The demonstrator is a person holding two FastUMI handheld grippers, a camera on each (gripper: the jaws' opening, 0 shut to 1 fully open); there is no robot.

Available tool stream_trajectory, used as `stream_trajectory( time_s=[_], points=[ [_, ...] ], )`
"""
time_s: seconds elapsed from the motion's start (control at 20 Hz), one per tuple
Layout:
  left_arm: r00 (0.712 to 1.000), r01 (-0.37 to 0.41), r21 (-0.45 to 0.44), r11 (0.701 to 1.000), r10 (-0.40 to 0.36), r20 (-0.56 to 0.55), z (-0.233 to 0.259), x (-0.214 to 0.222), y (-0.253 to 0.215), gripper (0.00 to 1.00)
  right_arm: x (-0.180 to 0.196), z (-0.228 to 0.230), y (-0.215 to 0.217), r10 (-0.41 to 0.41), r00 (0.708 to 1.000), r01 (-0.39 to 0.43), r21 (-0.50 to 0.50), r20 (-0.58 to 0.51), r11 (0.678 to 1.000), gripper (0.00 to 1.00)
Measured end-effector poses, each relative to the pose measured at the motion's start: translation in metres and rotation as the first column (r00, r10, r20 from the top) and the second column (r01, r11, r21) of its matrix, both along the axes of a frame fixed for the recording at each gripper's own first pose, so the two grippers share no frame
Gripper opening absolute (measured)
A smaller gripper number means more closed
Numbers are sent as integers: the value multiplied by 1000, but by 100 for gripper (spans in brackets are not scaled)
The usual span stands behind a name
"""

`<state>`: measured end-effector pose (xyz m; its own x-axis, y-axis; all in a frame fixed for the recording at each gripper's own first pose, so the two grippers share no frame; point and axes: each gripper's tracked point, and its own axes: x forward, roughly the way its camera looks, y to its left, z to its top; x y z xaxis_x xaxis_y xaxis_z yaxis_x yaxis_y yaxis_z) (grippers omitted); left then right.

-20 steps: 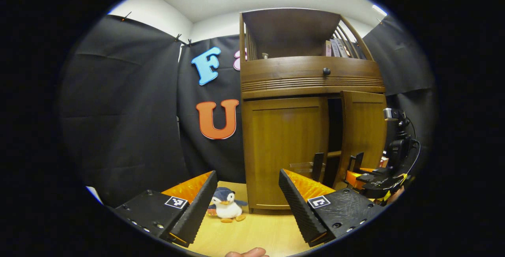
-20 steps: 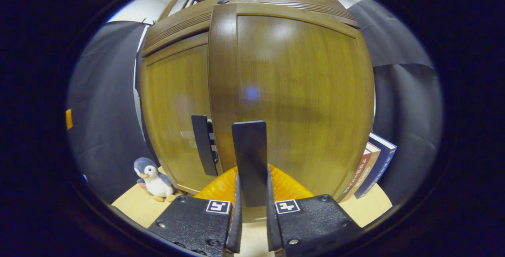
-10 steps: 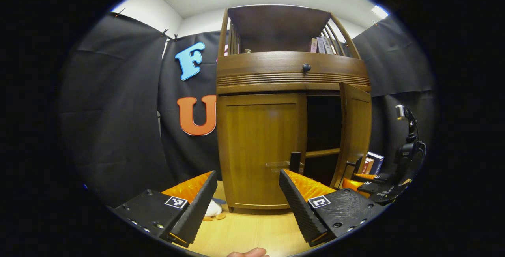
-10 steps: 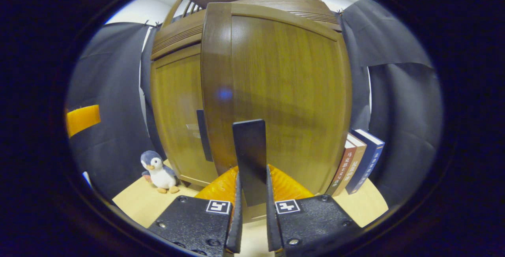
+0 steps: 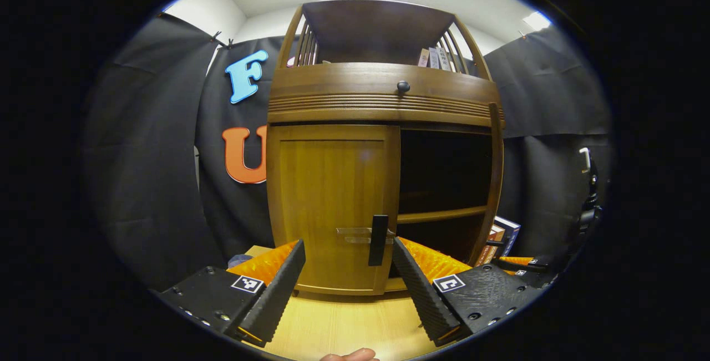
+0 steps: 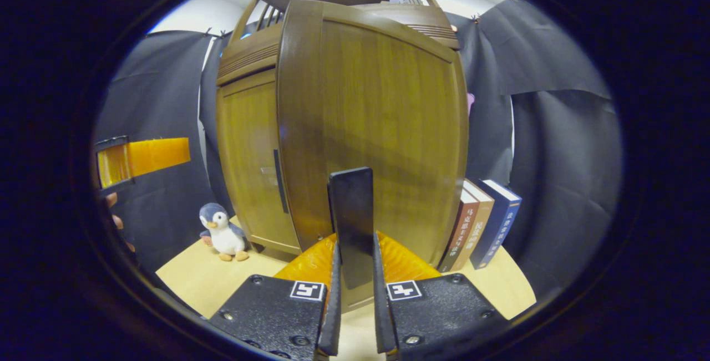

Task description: Open the right door of the double-door shoe cabinet with the right hand, and open the left door with the left hand.

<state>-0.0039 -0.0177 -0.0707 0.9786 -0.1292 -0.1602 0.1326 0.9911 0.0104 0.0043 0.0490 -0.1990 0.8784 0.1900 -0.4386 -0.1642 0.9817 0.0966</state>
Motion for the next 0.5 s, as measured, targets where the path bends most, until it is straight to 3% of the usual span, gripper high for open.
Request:
stream_trajectory(
  time_s=[0.05,0.2,0.3,0.5],
  points=[
    [1000,4,-2,1000,-4,-4,-4,2,-3,100,-4,0,-4,-6,1000,6,-2,0,1000,28],
    [1000,18,-10,1000,-18,-20,-11,10,-12,100,-11,2,-14,-23,1000,23,-17,-4,1000,26],
    [999,31,-13,999,-31,-27,-14,16,-22,95,-15,3,-22,-39,999,39,-17,-12,999,24],
    [997,62,-3,998,-62,-36,-21,27,-34,94,-24,5,-37,-70,997,70,0,-19,998,23]
  ],
)
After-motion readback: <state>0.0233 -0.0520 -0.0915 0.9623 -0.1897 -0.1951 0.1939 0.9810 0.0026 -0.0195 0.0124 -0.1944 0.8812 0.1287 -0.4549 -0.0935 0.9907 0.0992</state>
